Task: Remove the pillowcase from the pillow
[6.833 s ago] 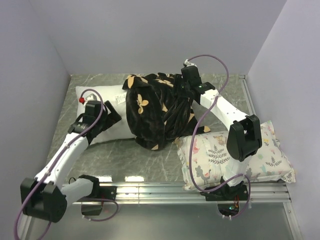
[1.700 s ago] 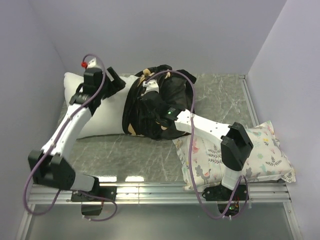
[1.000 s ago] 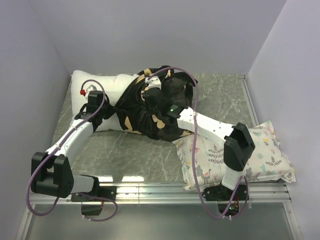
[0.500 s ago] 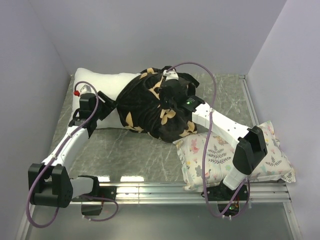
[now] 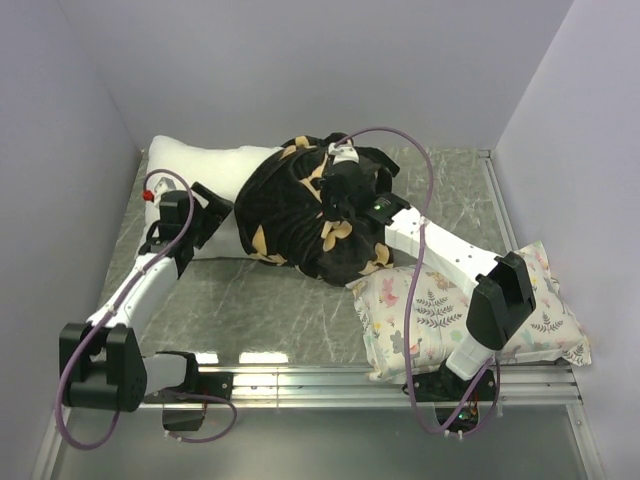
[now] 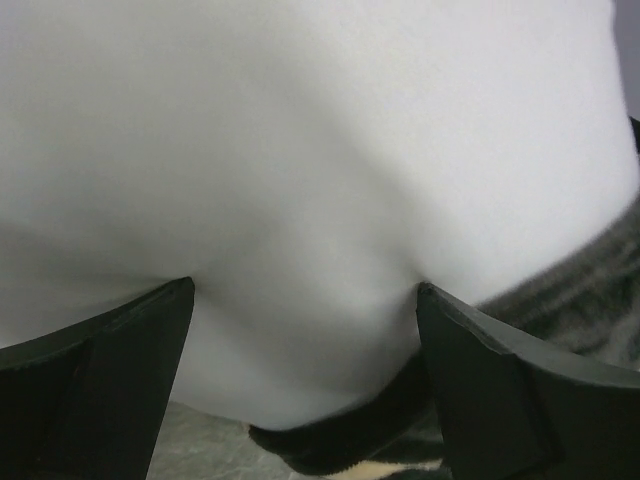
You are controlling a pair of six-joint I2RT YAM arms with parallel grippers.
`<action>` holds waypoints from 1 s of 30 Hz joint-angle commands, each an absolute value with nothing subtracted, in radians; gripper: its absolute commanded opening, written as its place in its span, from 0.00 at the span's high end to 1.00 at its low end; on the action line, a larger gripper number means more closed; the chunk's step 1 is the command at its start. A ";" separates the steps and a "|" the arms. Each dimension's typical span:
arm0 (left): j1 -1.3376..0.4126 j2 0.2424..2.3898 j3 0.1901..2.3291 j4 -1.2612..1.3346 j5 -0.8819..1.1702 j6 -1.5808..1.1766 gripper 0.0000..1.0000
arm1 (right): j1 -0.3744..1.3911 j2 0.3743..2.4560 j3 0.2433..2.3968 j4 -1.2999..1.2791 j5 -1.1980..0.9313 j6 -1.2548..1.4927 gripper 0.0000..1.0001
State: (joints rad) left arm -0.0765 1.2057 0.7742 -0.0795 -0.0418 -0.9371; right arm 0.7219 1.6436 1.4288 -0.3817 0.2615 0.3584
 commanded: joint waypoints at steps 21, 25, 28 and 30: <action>0.365 1.212 0.919 -0.270 0.015 -0.982 1.00 | 0.189 1.470 1.476 -0.563 0.198 0.417 1.00; 0.374 1.192 0.925 -0.261 0.057 -0.954 1.00 | 0.205 1.477 1.506 -0.565 0.160 0.425 1.00; 0.344 1.187 0.911 -0.244 0.092 -0.940 0.99 | 0.267 1.483 1.491 -0.540 0.126 0.417 1.00; 0.324 1.175 0.904 -0.241 0.069 -0.930 1.00 | 0.319 1.477 1.471 -0.514 0.130 0.401 0.96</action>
State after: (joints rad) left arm 0.2955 1.2144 0.9081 -0.2802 0.2478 -1.0019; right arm 0.3008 1.5444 1.4364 -0.5472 -0.0219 0.4568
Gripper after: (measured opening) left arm 0.025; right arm 0.031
